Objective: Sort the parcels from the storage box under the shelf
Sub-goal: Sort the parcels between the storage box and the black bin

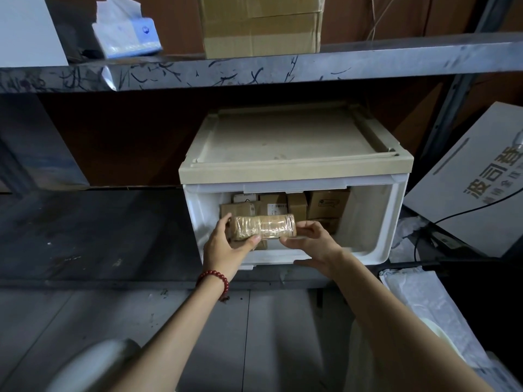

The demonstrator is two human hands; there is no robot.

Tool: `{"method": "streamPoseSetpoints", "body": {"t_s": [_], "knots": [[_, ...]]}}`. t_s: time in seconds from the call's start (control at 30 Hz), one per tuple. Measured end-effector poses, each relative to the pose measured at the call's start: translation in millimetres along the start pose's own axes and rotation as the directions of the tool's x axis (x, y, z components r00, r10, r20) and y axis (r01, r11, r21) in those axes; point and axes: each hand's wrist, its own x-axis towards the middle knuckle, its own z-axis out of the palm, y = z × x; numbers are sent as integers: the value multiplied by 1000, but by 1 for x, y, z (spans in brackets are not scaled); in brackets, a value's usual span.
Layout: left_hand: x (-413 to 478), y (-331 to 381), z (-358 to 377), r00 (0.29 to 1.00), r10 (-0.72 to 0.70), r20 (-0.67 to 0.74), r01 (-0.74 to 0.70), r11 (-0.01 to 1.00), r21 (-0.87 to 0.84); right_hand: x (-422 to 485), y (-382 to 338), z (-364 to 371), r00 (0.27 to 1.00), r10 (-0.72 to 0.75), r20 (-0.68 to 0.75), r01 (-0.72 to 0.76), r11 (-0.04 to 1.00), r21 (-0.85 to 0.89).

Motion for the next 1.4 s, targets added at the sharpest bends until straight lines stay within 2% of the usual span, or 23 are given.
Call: {"method": "streamPoseSetpoints", "body": {"t_s": [0.13,0.23,0.37,0.53,0.77,0.93,1.1,1.2,1.4], "knots": [[4,1,-5,996,-80,-49,78,996,-39,-1,-5,-1,992,-98,80,114,965,-235],[9,-4,-7,982,-175,-70,170,983,-68,-2,-6,0,973,-188,138,223,922,-317],[12,-14,-6,954,-300,-26,298,953,-49,-5,-7,-2,968,-169,185,219,931,-293],[11,-16,-1,940,-342,19,342,939,-26,-5,-6,2,967,-101,232,128,986,-107],[4,-4,6,966,-242,88,247,968,-47,2,-5,6,1000,13,18,-12,998,-67],[-4,12,20,958,-167,233,217,954,-207,-15,-7,-29,998,21,53,-13,988,-157],[-25,31,60,842,-104,530,196,973,-119,-51,11,-108,996,31,82,-18,988,-151],[-41,54,98,803,-52,594,105,993,-55,-74,12,-157,999,19,28,-13,979,-204],[-76,111,176,710,79,699,-88,996,-23,-125,15,-246,978,10,-207,-36,992,-123]]}}
